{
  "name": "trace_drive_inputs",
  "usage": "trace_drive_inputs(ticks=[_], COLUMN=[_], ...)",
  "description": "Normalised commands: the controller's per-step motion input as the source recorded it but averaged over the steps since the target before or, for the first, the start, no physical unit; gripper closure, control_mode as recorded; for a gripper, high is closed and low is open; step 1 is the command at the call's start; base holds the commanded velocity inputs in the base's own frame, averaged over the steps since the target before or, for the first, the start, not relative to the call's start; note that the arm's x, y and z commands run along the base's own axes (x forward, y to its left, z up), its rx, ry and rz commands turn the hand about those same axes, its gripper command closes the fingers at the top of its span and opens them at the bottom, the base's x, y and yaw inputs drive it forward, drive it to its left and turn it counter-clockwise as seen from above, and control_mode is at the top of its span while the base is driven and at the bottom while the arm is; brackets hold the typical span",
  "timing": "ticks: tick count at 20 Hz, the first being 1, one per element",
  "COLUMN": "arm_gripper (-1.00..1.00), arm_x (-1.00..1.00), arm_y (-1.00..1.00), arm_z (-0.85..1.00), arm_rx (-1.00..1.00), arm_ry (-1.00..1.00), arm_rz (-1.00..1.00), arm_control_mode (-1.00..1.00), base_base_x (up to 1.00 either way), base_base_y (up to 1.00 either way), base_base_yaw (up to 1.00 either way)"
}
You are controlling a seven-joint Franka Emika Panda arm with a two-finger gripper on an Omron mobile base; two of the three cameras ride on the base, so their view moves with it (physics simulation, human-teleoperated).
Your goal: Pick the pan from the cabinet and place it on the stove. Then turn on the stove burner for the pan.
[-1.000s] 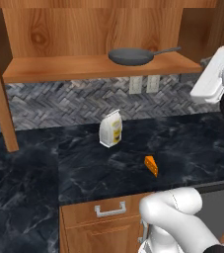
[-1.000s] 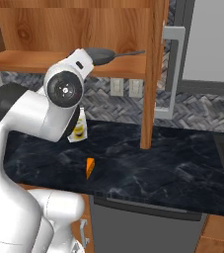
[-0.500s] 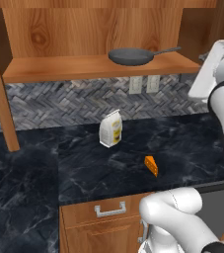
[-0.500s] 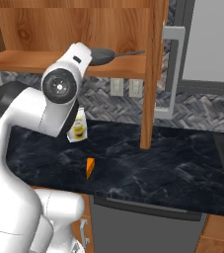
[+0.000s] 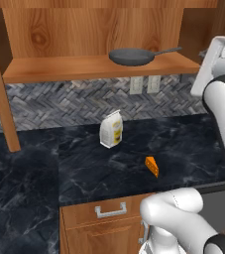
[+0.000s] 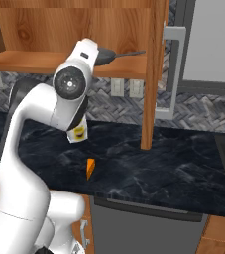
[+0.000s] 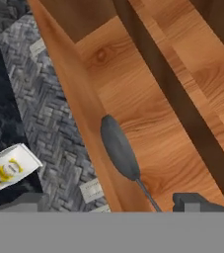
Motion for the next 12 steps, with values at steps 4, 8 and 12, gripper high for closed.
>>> trace_drive_inputs(ticks=[4,8,12], arm_gripper=[-1.0,-1.0,-1.0], arm_x=[0.49,0.49,0.48], arm_y=[-0.18,-0.2,-0.16], arm_z=[0.0,0.0,0.0], arm_rx=[-0.15,-0.14,-0.12], arm_ry=[-0.04,-0.04,-0.05], arm_rz=[-0.01,-0.01,0.0], arm_control_mode=[-1.0,-1.0,-1.0], base_base_x=[0.0,0.0,0.0], base_base_y=[0.0,0.0,0.0], base_base_yaw=[0.0,0.0,0.0])
